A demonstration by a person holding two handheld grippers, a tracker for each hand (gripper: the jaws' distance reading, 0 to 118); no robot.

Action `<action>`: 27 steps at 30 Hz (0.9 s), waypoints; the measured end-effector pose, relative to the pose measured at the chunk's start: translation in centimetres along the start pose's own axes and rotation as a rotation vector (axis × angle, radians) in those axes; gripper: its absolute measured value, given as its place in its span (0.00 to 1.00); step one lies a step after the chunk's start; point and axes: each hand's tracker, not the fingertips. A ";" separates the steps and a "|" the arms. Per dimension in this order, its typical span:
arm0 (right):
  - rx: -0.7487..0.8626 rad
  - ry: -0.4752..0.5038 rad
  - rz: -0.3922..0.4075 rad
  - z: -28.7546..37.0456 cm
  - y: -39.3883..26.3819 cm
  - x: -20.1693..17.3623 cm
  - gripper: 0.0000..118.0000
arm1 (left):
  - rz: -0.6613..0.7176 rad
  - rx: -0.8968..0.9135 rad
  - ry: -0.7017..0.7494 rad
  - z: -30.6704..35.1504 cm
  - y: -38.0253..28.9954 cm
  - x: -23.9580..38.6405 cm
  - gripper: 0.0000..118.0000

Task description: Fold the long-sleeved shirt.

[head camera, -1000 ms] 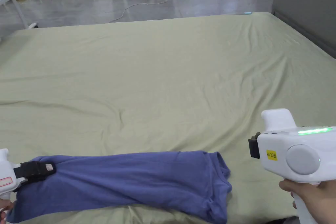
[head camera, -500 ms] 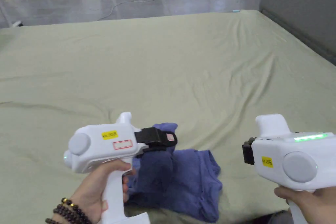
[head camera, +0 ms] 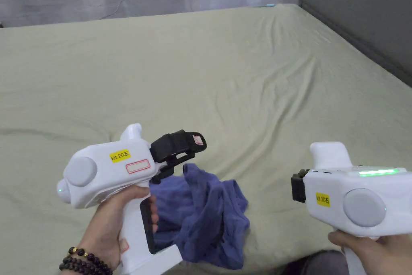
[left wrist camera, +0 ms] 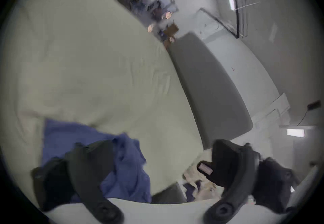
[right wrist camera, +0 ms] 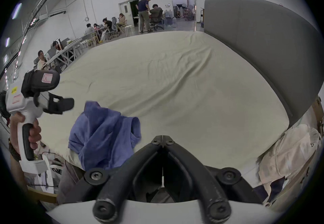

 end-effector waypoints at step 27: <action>-0.059 0.007 -0.018 -1.5 -1.1 1.1 0.00 | -0.606 -0.098 0.264 -16.3 -19.0 4.9 0.01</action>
